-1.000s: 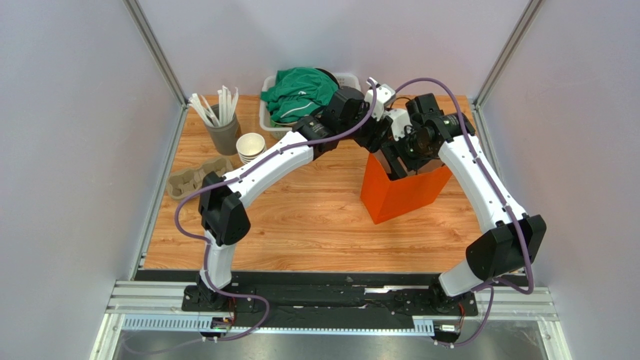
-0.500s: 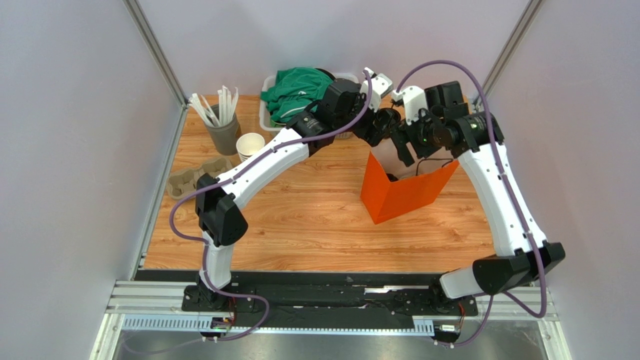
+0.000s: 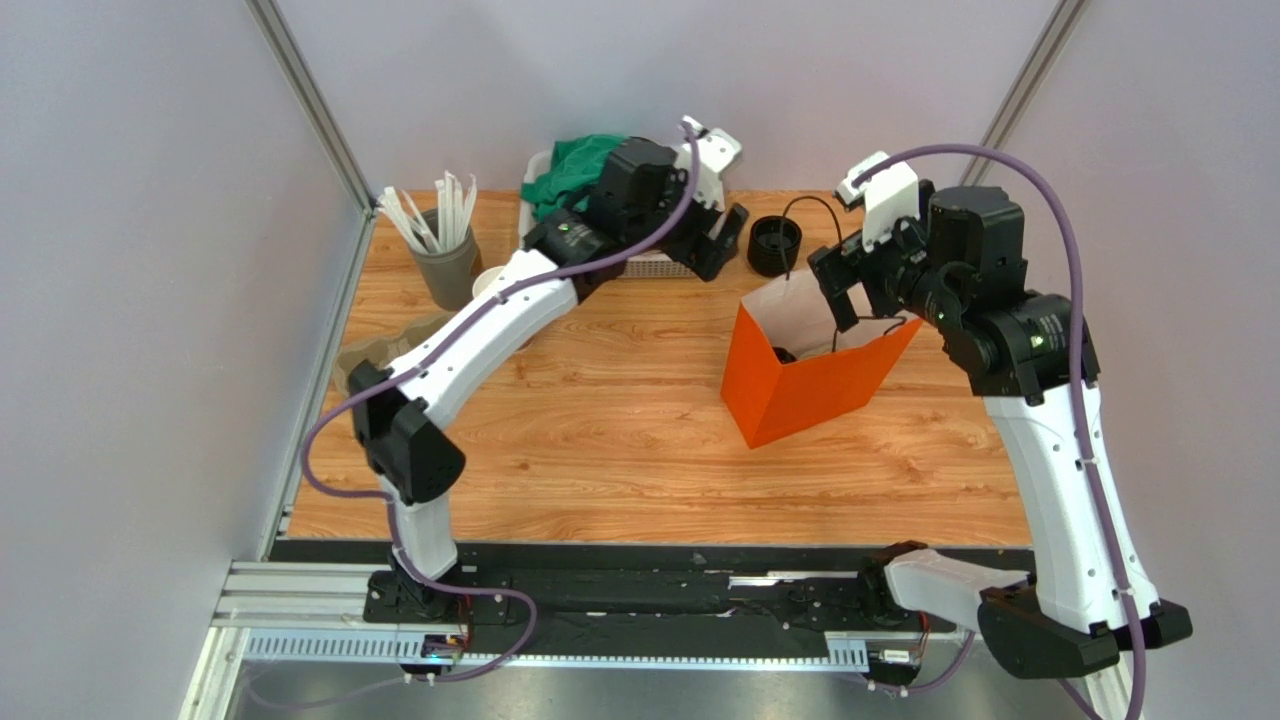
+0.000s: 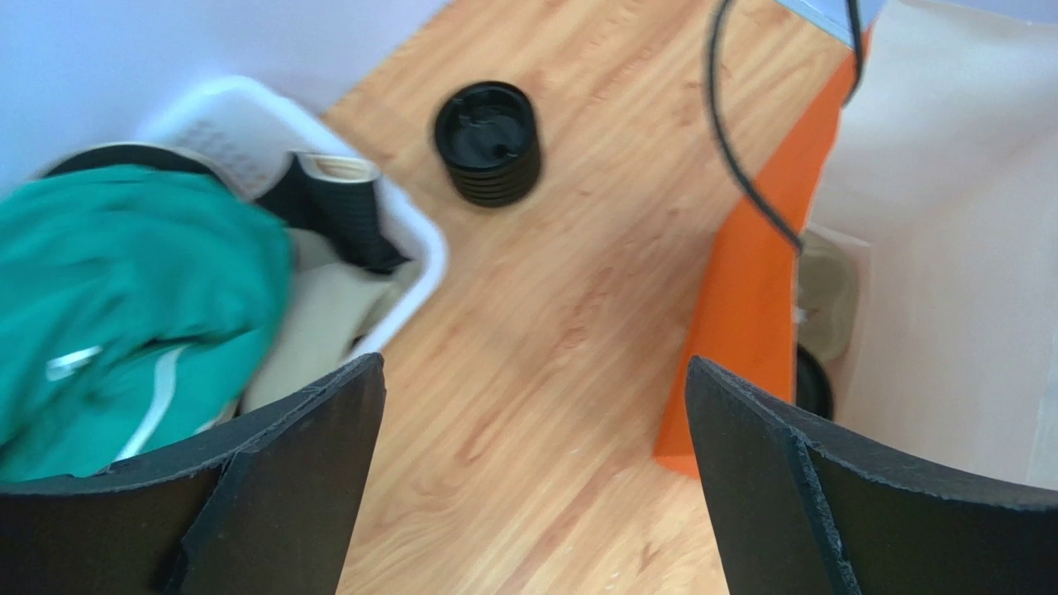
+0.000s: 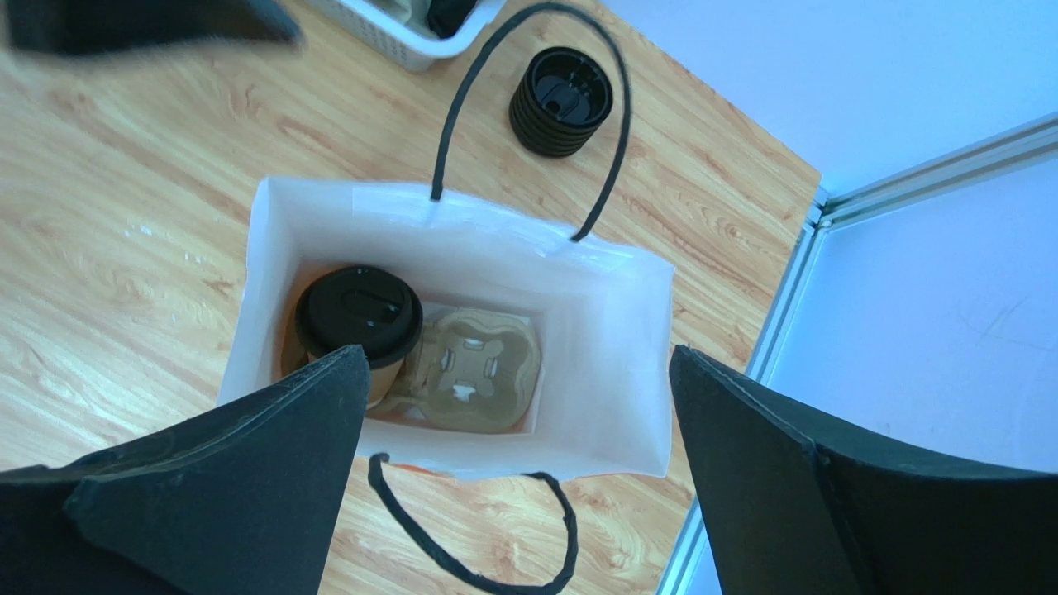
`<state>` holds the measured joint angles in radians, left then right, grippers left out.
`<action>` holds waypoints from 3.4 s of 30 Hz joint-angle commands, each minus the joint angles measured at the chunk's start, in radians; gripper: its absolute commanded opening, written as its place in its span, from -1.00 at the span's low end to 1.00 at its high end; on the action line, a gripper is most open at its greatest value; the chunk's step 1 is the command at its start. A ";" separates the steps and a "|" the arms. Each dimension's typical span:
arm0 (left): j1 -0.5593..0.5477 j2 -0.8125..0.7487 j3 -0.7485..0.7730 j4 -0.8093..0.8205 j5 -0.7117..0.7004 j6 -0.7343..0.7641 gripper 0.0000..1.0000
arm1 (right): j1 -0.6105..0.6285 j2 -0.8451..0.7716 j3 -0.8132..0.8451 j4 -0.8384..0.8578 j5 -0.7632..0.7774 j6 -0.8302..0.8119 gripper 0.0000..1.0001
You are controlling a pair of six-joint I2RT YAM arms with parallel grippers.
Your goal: Pack the takeout coffee
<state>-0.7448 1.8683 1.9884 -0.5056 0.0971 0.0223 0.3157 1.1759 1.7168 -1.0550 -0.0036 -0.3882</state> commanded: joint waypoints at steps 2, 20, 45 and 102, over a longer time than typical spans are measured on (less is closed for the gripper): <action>0.079 -0.239 -0.083 0.000 0.026 0.093 0.98 | -0.001 -0.094 -0.088 0.044 -0.085 -0.129 0.97; 0.519 -0.681 -0.465 -0.215 0.124 0.119 0.98 | -0.003 -0.196 -0.177 -0.093 -0.139 -0.414 0.86; 0.780 -0.785 -0.585 -0.237 0.260 0.096 0.98 | 0.000 -0.088 -0.128 -0.126 -0.266 -0.426 -0.73; 0.779 -0.824 -0.683 -0.159 0.245 0.059 0.98 | 0.494 0.220 0.090 0.033 -0.108 -0.219 -1.00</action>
<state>0.0273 1.0622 1.3041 -0.7017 0.3386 0.0986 0.8043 1.4158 1.7939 -1.0595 -0.0544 -0.6384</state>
